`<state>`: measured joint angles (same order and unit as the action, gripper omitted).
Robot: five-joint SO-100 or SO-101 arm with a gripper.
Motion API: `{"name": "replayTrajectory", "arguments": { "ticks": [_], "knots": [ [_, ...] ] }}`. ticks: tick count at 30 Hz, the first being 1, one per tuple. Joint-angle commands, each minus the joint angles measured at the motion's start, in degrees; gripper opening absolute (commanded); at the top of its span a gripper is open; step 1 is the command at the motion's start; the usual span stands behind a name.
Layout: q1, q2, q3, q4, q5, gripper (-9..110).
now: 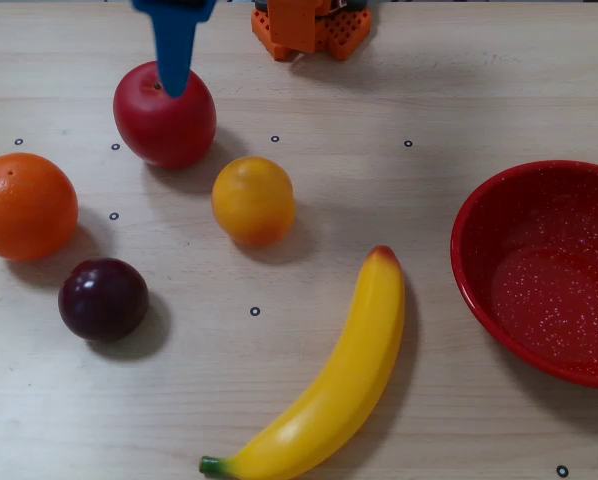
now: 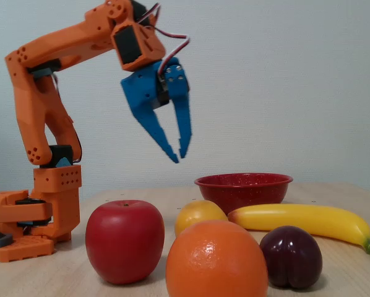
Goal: Put plum in the red bowl.
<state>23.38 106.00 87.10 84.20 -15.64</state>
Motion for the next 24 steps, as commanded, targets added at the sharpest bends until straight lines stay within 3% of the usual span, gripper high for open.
{"name": "replayTrajectory", "arguments": {
  "ticks": [1, 12, 21, 24],
  "knots": [
    [1.7, -1.1, -8.3, 0.2, -0.8, 0],
    [3.3, -19.9, -29.8, 6.2, -0.8, 0],
    [4.5, -27.0, -34.3, 2.6, -1.1, 0],
    [5.0, -28.7, -34.8, 2.0, -1.1, 7]
  ]
}}
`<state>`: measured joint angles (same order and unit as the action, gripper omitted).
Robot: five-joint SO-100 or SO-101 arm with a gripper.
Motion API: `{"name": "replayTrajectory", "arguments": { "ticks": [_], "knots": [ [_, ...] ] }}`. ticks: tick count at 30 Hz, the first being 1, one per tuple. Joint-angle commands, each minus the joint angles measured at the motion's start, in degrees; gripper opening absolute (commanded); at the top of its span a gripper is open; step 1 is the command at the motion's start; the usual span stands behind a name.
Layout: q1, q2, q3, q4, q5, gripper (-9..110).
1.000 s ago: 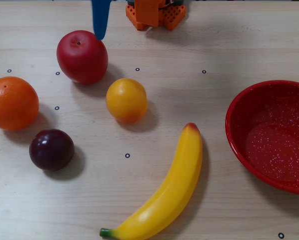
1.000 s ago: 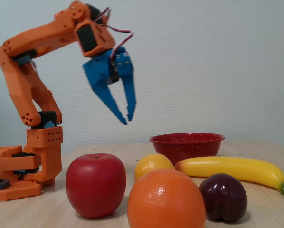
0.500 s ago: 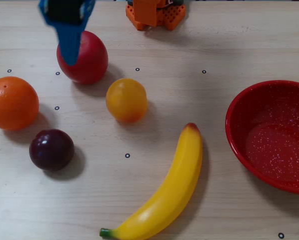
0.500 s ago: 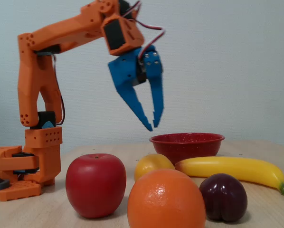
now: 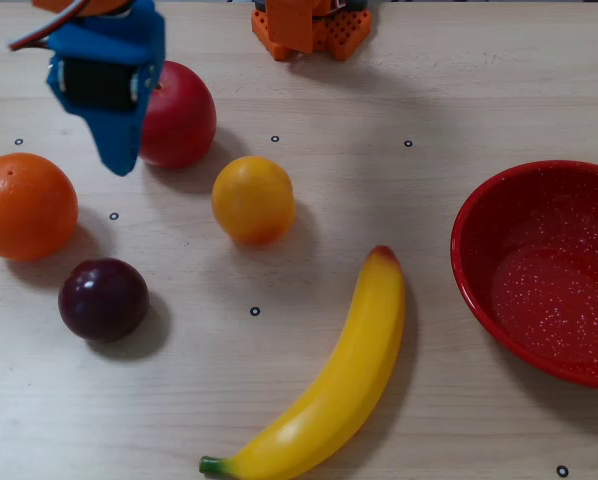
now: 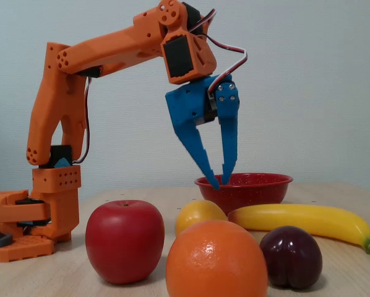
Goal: Put plum in the red bowl.
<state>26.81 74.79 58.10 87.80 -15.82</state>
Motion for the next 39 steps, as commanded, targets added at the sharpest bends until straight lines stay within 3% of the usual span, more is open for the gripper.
{"name": "replayTrajectory", "arguments": {
  "ticks": [1, 13, 39],
  "knots": [
    [1.8, 1.9, -6.1, -1.6, -0.9, 9],
    [3.5, -4.6, -8.3, 0.1, -3.6, 38],
    [3.3, -12.7, -10.5, -5.9, -9.6, 48]
  ]
}}
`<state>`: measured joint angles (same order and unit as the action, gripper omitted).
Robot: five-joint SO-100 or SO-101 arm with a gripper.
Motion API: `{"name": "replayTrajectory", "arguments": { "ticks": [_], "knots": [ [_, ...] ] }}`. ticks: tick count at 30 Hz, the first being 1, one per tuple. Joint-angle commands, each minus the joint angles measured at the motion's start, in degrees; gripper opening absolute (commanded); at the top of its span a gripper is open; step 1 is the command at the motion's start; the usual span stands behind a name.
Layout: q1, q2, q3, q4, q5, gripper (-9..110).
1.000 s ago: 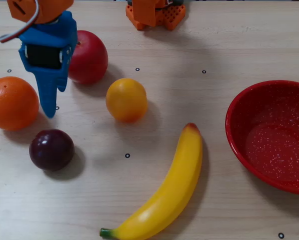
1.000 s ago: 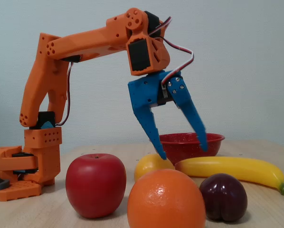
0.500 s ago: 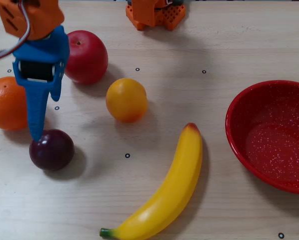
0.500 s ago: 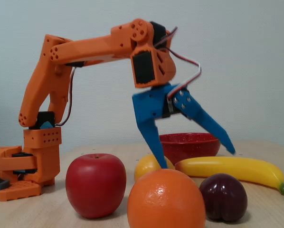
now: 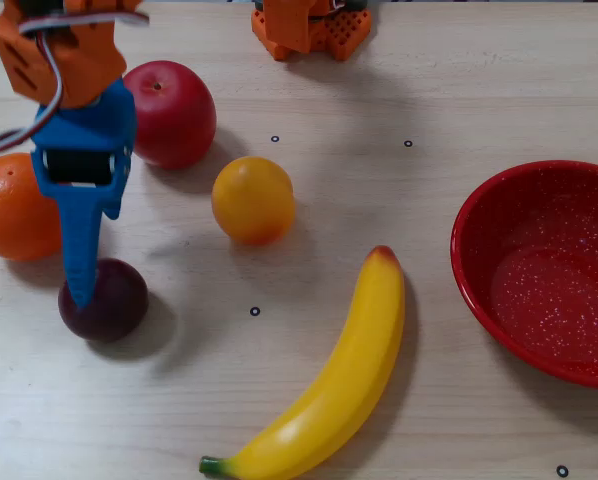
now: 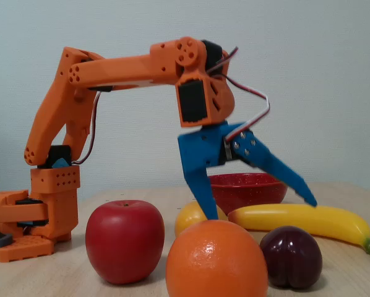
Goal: Put plum in the red bowl.
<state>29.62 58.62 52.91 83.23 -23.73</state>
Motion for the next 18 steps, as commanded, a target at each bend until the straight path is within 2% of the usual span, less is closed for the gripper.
{"name": "replayTrajectory", "arguments": {
  "ticks": [1, 18],
  "knots": [
    [0.4, 3.4, -5.3, -1.1, -1.8, 48],
    [-0.9, 0.9, -4.3, -4.2, -3.3, 48]
  ]
}}
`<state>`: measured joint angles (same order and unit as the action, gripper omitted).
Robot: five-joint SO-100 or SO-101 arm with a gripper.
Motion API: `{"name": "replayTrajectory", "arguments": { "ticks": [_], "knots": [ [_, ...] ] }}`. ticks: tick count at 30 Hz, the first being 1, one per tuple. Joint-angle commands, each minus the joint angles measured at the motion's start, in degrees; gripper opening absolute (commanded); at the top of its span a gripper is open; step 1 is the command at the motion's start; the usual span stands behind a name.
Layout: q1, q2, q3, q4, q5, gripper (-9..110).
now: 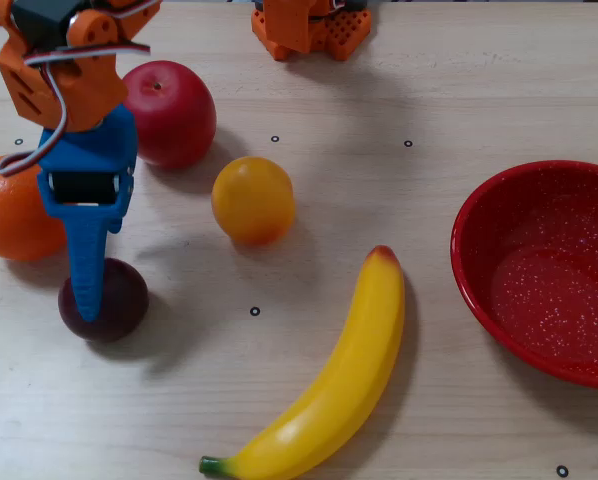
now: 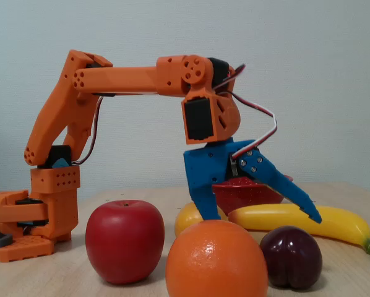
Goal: Put plum in the red bowl.
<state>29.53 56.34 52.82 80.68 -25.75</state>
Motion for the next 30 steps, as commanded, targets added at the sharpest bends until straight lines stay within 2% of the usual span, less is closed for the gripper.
{"name": "replayTrajectory", "arguments": {
  "ticks": [1, 30],
  "knots": [
    [-0.8, 3.1, -4.2, -1.8, -1.3, 48],
    [-3.6, -0.1, -4.3, -7.3, -1.5, 48]
  ]
}}
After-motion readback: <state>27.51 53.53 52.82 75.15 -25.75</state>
